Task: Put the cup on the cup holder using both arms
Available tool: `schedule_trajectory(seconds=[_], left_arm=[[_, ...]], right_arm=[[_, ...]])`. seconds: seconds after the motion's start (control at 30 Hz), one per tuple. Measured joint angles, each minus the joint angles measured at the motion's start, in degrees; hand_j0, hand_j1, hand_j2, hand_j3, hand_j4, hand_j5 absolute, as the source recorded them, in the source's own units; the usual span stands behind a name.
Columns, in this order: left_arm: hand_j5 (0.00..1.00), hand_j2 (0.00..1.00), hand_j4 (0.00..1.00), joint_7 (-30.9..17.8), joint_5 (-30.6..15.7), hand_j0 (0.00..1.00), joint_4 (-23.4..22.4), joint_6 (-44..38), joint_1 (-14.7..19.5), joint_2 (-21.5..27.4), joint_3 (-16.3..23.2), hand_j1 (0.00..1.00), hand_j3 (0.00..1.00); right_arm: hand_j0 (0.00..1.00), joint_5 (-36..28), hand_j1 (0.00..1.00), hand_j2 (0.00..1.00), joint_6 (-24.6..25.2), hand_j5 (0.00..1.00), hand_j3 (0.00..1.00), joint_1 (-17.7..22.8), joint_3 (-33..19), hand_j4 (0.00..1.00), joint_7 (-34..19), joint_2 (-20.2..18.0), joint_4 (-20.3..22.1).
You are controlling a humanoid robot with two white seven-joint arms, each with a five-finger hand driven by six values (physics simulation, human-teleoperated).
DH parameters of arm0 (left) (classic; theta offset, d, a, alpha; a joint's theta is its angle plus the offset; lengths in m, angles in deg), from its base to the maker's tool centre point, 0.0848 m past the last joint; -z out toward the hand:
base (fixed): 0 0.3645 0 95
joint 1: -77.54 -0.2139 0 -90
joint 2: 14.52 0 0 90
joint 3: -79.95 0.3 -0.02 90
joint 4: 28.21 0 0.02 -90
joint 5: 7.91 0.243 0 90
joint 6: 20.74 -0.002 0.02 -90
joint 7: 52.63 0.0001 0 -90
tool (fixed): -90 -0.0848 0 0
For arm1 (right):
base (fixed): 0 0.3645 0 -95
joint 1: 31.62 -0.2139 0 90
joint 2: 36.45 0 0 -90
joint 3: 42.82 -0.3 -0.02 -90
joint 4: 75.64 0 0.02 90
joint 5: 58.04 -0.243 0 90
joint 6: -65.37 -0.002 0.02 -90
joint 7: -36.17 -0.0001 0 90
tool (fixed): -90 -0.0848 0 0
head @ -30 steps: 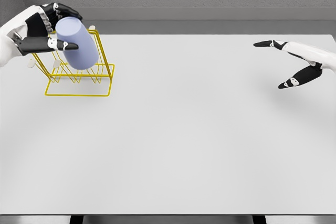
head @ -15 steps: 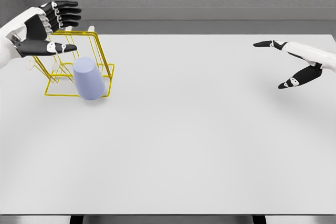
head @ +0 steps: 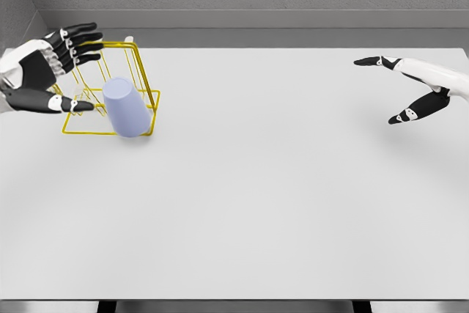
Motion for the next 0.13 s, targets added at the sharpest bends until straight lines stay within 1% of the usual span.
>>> schedule_trajectory(seconds=[0.1,0.13], left_arm=[[1.0,1.0,1.0,0.0,-0.6,1.0,0.7,0.0,-0.6,0.3,0.2,1.0,1.0],[1.0,1.0,1.0,0.0,-0.8,1.0,0.8,0.0,-1.7,0.4,0.3,1.0,1.0]], right_arm=[[1.0,0.0,1.0,1.0,0.0,1.0,1.0,0.0,0.0,1.0,0.0,0.0,0.0],[1.0,0.0,1.0,1.0,0.0,1.0,1.0,0.0,0.0,1.0,0.0,0.0,0.0]])
